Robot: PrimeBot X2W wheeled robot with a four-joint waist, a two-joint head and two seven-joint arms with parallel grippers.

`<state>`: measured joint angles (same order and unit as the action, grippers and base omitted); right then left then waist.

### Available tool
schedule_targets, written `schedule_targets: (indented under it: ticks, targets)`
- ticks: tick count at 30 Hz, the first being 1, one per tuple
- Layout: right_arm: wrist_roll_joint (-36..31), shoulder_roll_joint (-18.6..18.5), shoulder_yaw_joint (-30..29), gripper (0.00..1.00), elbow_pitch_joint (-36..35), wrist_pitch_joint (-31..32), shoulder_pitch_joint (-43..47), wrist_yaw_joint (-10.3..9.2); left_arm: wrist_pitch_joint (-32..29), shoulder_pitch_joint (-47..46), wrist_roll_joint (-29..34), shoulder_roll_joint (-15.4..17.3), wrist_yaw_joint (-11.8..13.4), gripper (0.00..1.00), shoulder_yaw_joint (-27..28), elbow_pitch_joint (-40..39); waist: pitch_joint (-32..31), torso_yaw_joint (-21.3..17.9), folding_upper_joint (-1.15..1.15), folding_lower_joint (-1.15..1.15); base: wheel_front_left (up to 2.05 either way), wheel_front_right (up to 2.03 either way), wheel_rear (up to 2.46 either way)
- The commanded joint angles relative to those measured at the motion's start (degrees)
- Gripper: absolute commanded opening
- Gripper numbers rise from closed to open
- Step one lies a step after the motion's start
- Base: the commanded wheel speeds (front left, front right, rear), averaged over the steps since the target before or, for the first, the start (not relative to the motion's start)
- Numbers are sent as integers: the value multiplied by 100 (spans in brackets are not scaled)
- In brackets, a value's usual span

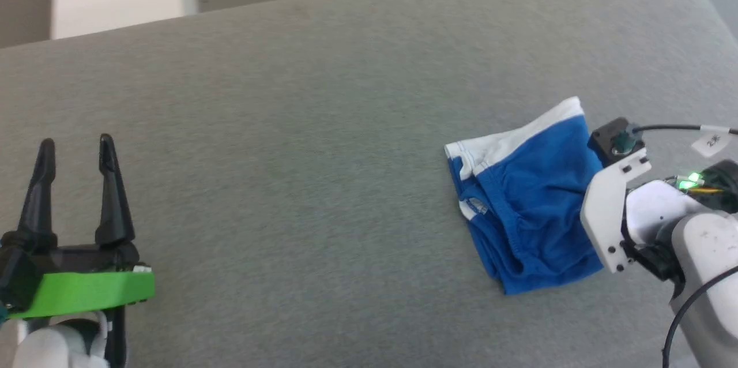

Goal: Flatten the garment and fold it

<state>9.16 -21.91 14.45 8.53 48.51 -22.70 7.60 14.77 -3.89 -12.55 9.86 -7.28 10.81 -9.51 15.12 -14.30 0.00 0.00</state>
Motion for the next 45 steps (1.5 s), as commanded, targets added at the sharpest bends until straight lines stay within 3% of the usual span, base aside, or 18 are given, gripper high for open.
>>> schedule_targets:
  ticks: [1,7,12,19,27,28,29,36,39,41,45]
  targets:
    - [62,-70,13,0,85,-52,-200,-11,23,117,43,93,-21,100,46,-89,447,-867,0,0,0,0,0]
    - [61,-241,-261,0,466,-221,-634,-11,18,234,59,368,-21,100,64,-394,906,-1135,0,0,0,0,0]
    - [-168,-275,-757,0,710,-477,-891,-11,-135,222,41,628,-21,100,133,-712,1346,-1100,0,0,0,0,0]
    - [-615,-161,-1903,0,978,-856,-1098,-11,-356,261,-16,909,-17,100,332,-1102,1821,-886,0,0,0,0,0]
    - [-1377,121,-3322,0,888,-1076,-1123,-11,-382,297,-94,976,-10,100,358,-1192,1989,-675,0,0,0,0,0]
    - [-1470,177,-3416,43,858,-1118,-1113,-11,-376,292,-99,975,-10,100,342,-1184,1985,-654,0,0,0,0,0]
    - [-1544,217,-3492,100,813,-1187,-1105,-11,-369,287,-103,971,-8,100,330,-1173,1978,-638,0,0,0,0,0]
    - [-1756,302,-3987,100,536,-2096,-1104,-11,-249,176,-107,851,9,100,117,-942,1693,-447,0,0,0,0,0]
    - [-1614,135,-3836,100,405,-2602,-1165,-11,-171,137,-108,743,35,100,28,-743,1421,-355,0,0,0,0,0]
    - [-1397,72,-3722,100,226,-2950,-1253,-11,-114,114,-111,658,57,100,-16,-598,1191,-290,0,0,0,0,0]
    - [-625,361,-3598,100,-212,-3612,-1524,-11,-33,67,-146,436,129,100,-63,-312,706,-119,0,0,0,0,0]
